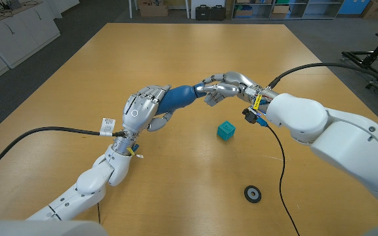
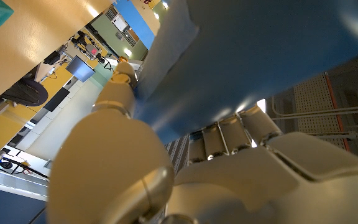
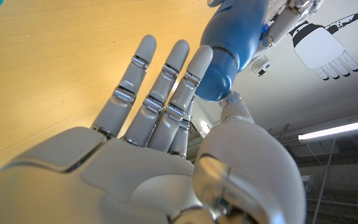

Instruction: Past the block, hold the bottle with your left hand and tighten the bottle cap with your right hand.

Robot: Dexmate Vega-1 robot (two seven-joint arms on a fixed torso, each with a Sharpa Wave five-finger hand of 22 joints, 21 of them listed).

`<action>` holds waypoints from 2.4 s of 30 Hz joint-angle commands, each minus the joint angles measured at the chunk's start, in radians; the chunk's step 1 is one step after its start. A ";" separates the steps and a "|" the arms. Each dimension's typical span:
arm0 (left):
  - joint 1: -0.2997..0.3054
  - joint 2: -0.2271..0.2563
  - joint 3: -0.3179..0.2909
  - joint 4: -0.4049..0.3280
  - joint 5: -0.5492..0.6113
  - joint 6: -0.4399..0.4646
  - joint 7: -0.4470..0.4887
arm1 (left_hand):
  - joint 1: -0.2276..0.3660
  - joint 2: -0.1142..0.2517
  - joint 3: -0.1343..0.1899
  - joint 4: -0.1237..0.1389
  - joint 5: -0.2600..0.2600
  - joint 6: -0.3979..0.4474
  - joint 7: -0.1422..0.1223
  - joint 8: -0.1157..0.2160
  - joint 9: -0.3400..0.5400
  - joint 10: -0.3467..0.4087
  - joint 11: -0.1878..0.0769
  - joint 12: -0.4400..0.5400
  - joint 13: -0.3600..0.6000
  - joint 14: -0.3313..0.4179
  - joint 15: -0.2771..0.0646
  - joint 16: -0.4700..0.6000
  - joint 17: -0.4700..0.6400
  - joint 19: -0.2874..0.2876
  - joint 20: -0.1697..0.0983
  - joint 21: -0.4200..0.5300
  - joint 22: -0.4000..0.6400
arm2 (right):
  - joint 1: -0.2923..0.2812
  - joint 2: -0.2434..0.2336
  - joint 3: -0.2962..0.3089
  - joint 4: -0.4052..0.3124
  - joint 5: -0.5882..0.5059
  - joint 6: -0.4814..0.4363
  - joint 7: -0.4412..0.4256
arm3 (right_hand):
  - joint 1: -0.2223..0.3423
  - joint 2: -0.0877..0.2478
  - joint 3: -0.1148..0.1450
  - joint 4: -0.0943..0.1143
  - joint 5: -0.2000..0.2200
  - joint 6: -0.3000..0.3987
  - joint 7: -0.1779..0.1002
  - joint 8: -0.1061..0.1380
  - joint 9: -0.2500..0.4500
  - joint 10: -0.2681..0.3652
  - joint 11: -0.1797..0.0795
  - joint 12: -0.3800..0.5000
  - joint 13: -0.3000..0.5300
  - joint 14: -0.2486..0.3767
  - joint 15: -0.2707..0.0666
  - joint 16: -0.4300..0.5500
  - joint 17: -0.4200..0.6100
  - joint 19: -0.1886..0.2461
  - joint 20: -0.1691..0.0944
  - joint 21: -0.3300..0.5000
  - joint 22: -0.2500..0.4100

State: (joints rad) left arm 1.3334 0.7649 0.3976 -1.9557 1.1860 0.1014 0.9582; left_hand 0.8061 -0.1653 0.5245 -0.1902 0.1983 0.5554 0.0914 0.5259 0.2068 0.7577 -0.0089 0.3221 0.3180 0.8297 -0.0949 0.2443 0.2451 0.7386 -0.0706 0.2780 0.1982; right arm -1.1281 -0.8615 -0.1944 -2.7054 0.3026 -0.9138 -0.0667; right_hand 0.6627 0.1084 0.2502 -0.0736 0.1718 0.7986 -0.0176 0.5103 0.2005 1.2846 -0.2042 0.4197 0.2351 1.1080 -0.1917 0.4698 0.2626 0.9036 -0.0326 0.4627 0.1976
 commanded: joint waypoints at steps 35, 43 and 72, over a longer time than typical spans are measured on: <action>0.054 -0.004 -0.078 -0.056 -0.505 -0.203 -0.177 | 0.210 0.242 0.003 0.017 0.006 0.260 -0.214 0.015 0.003 0.162 -0.152 0.001 0.012 0.019 -0.146 0.000 0.005 -0.003 -0.131 0.007 0.005 | -0.307 -0.142 0.088 0.123 -0.098 0.550 -0.314 | -0.156 -0.074 -0.134 -0.021 0.024 -0.378 -0.021 -0.314 0.046 -0.806 0.120 -0.213 0.111 -0.624 0.258 -0.236 0.111 -0.273 0.240 -0.146 0.006; 0.064 0.010 -0.121 -0.071 -0.657 -0.271 -0.307 | 0.211 0.242 0.001 0.017 0.006 0.262 -0.208 0.016 0.003 0.159 -0.149 -0.002 0.014 0.018 -0.145 -0.002 0.005 -0.003 -0.130 0.008 0.005 | -0.312 -0.152 0.057 0.146 -0.227 0.629 -0.336 | -0.080 -0.094 -0.120 -0.069 0.044 -0.458 -0.046 -0.321 0.044 -0.886 0.103 -0.222 0.093 -0.707 0.254 -0.272 0.106 -0.330 0.242 -0.177 0.007; -0.009 -0.016 -0.148 0.121 -0.852 -0.684 -0.492 | 0.210 0.244 -0.008 0.018 0.005 0.276 -0.205 0.021 0.003 0.178 -0.139 0.001 0.021 0.031 -0.145 0.000 0.008 0.002 -0.129 0.012 0.005 | -0.157 -0.234 0.094 0.099 -0.393 0.585 -0.067 | 0.029 -0.085 -0.079 -0.087 0.091 -0.534 -0.082 -0.300 0.056 -0.964 0.059 -0.199 0.063 -0.834 0.224 -0.271 0.095 -0.447 0.249 -0.235 0.006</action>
State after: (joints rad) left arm 1.3435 0.7688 0.2527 -1.8929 0.3383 -0.4622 0.4941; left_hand 0.8061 -0.1653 0.5122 -0.1779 0.1975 0.5555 0.0912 0.5408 0.2066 0.7705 0.0036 0.3185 0.3368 0.8489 -0.1002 0.2436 0.2487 0.7369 -0.0722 0.2859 0.1982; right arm -1.3530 -1.0607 -0.1295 -2.5704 -0.0809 -0.2737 -0.2463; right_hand 0.6759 0.0228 0.1650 -0.1599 0.2519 0.2506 -0.0955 0.1993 0.2535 0.3043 -0.1421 0.2126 0.2967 0.2636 0.0372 0.1899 0.3569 0.4586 0.2152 0.2321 0.2026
